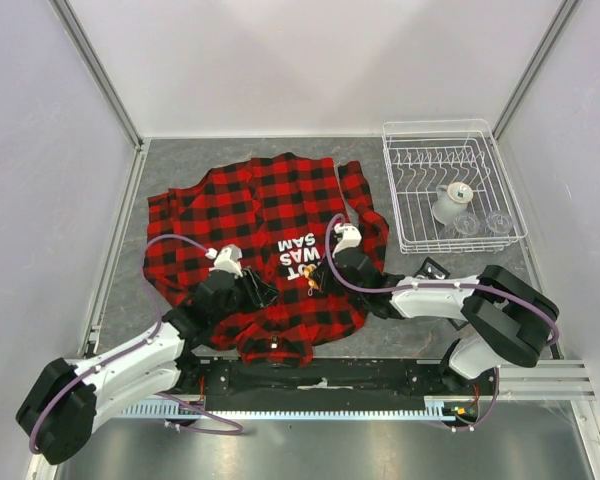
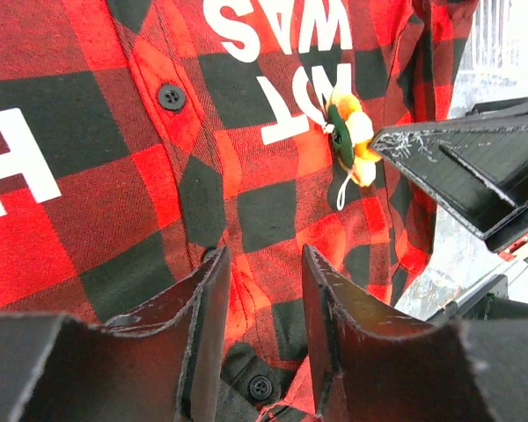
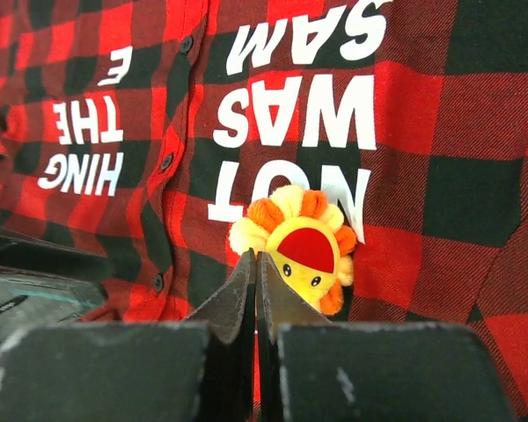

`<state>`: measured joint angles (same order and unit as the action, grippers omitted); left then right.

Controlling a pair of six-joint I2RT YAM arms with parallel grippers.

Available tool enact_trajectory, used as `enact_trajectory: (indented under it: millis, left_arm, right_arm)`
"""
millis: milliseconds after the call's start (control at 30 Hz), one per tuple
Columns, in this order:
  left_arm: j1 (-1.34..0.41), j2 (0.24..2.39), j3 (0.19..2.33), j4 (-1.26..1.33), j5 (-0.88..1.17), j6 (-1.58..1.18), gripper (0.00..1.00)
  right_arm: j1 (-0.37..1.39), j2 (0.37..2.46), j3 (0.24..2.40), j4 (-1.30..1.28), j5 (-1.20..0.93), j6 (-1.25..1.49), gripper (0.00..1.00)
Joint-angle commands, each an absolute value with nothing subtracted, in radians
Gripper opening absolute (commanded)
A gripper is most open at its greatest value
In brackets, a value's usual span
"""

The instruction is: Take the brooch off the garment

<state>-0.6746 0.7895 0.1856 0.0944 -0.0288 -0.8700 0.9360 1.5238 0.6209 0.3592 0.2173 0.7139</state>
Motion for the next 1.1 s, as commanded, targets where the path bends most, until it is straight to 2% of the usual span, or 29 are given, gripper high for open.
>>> enact_trajectory:
  millis: [0,367,533,1067]
  left_arm:
    - [-0.675,0.860,0.253,0.224,0.034,-0.848,0.44]
    - [-0.675,0.788,0.272,0.170,0.003,-0.856,0.45]
    - [-0.675,0.788,0.275,0.163,-0.026,-0.848,0.47]
    - [-0.669,1.186,0.423,0.290,0.034,-0.888,0.46]
  right_arm:
    - [0.888,1.496,0.574,0.538,0.065,0.776,0.00]
    - [0.862,1.620,0.617,0.724,-0.126,0.873,0.00]
    - [0.828,1.625,0.569,0.795,-0.143,0.908,0.00]
    - [0.715,1.569,0.416,0.841,-0.186,0.910,0.00]
